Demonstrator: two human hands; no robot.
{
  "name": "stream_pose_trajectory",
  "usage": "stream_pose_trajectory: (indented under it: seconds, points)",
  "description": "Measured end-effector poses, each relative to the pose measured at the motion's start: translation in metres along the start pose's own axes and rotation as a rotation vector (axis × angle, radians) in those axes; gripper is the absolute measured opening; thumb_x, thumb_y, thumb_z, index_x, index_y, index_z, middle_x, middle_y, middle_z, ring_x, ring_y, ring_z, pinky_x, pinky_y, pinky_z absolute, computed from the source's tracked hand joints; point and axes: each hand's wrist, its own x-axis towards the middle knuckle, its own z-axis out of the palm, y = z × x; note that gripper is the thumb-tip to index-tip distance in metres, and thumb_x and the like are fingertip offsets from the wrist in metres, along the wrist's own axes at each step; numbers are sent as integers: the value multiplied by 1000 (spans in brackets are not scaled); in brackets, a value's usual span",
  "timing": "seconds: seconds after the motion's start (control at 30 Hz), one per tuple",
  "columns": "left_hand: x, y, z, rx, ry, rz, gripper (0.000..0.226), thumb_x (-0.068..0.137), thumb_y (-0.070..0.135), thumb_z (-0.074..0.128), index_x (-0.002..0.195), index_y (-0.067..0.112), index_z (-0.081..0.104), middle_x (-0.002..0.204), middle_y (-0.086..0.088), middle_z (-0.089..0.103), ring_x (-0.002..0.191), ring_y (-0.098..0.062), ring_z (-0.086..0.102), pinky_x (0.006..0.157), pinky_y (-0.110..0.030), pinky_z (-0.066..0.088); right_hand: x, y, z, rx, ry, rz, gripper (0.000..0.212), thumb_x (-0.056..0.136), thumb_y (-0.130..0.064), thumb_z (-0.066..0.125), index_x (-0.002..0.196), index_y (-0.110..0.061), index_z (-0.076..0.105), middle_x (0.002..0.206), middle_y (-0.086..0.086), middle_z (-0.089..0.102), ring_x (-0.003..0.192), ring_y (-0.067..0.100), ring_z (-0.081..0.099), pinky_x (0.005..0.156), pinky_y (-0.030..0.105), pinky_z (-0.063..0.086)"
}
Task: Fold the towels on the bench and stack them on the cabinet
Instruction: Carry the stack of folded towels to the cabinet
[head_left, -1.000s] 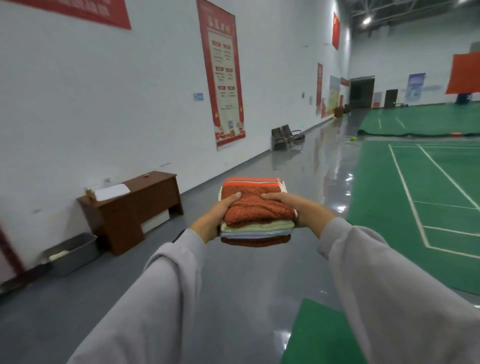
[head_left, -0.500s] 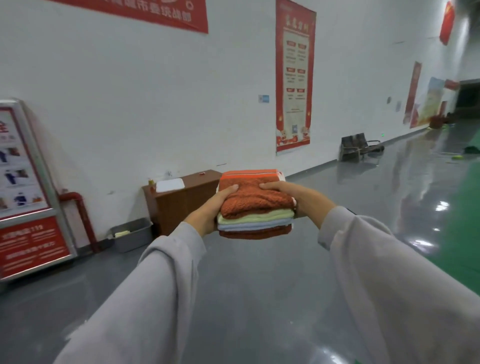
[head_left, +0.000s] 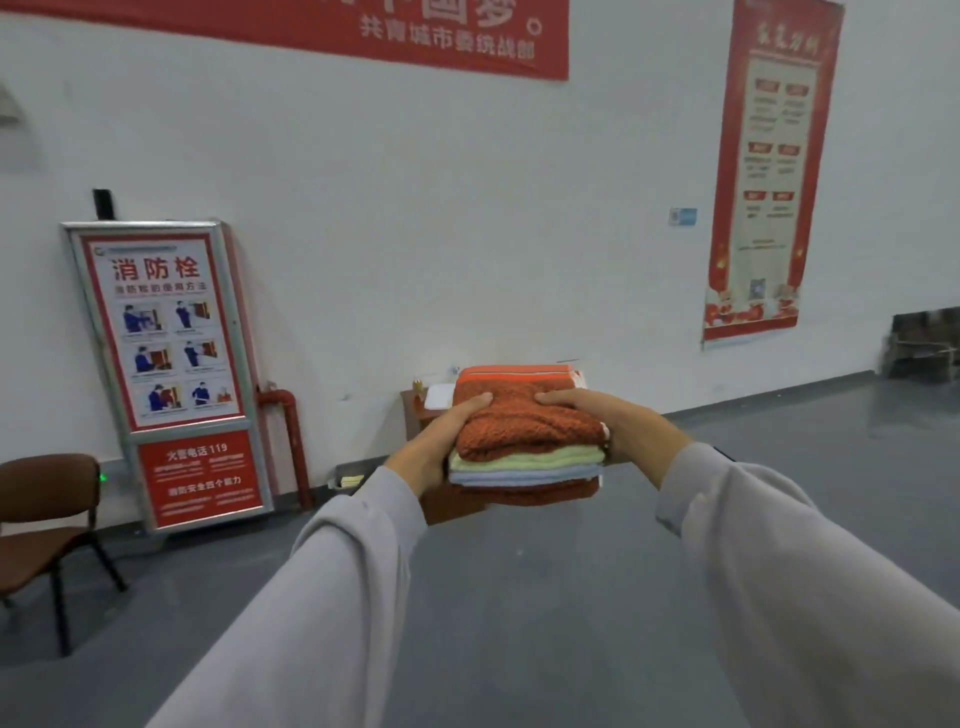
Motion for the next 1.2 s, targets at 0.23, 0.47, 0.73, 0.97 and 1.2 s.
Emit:
stream_pose_trajectory:
  seconds: [0.23, 0.47, 0.73, 0.97, 1.2]
  points:
    - [143, 67, -98, 64, 100, 15, 50, 96, 38, 67, 134, 7, 60, 127, -22, 68, 107, -33, 69, 94, -42, 59, 189, -73, 16, 29, -79, -95, 65, 76, -34, 88, 130, -7, 62, 117, 19, 74, 113, 35, 70, 106, 49, 51]
    - [280, 90, -183, 81, 196, 1, 58, 93, 47, 69, 135, 9, 58, 121, -19, 72, 114, -35, 69, 90, -41, 60, 373, -117, 13, 19, -189, -73, 54, 86, -35, 80, 128, -5, 62, 116, 19, 74, 111, 34, 70, 105, 45, 53]
    - [460, 87, -271, 79, 303, 27, 63, 91, 47, 72, 139, 10, 54, 125, -21, 70, 118, -37, 67, 108, -49, 50, 609, -148, -11, -44, -319, -37, 106, 42, -42, 102, 133, -8, 60, 119, 17, 73, 111, 36, 71, 106, 50, 51]
    - [604, 104, -350, 65, 409, 15, 61, 90, 47, 73, 136, 11, 53, 121, -20, 72, 114, -37, 69, 107, -48, 51, 788, -194, -15, -88, -376, 1, 88, 59, -43, 96, 132, -10, 59, 118, 17, 74, 110, 37, 71, 105, 51, 52]
    - [750, 110, -458, 55, 459, 5, 61, 90, 46, 73, 136, 13, 52, 121, -19, 73, 112, -36, 70, 106, -49, 51, 970, -221, 1, -100, -412, 3, 76, 71, -43, 91, 131, -11, 57, 116, 17, 74, 106, 37, 73, 102, 49, 55]
